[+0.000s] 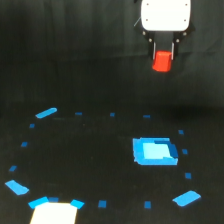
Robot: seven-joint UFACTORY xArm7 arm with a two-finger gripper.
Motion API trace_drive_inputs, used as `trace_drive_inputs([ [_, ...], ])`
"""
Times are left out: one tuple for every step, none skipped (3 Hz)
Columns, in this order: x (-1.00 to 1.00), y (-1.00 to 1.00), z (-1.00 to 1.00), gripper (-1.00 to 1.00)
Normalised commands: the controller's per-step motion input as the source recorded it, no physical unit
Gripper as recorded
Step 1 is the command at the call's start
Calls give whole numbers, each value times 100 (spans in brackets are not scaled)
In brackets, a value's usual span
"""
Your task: Pick up the red object from the table
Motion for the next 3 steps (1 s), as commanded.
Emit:
trace_drive_inputs([
  [25,18,-14,-100],
  [18,14,-22,-100],
  [0,-15,25,-94],
])
